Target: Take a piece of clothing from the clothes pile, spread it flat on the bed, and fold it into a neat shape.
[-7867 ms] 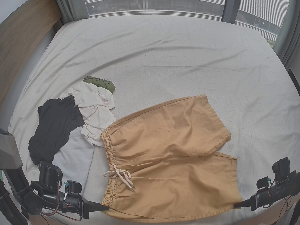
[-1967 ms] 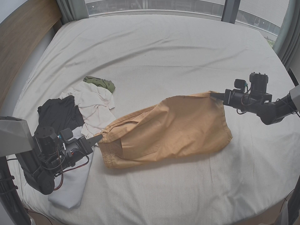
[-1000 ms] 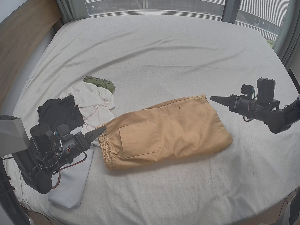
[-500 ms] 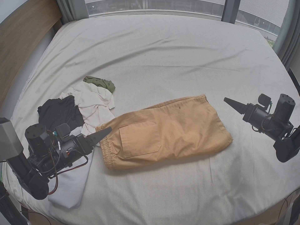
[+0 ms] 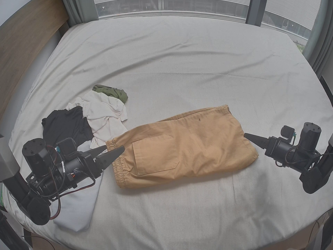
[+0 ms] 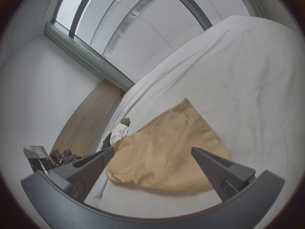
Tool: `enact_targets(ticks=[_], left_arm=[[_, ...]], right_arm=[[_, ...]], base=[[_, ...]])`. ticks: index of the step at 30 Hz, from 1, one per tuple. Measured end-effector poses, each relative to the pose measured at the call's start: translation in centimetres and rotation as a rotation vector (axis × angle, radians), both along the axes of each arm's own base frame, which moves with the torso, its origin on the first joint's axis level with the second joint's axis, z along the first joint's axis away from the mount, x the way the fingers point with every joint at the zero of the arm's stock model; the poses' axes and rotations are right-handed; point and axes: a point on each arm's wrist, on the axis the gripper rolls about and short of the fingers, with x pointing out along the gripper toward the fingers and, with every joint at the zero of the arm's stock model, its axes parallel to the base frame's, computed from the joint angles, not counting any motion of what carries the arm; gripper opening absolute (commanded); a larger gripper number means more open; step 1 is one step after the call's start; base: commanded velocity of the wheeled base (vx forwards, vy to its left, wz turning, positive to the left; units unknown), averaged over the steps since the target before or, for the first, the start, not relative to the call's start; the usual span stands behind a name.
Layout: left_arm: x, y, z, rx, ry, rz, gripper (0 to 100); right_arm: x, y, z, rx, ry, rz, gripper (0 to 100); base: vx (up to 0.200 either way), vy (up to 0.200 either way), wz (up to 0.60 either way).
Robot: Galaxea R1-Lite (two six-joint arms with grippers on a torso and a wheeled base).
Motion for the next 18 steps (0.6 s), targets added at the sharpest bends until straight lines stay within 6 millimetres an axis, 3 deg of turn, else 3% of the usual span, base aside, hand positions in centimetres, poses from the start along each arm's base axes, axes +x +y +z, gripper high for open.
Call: enact_targets(ticks=[18], left_arm=[[0.3, 0.1, -0.9, 0.026, 0.019, 0.009, 100]], right_arm=[[0.2, -0.4, -4.1, -0.047, 0.181, -0.008, 100]], base=[[0.0, 0.0, 0.0]])
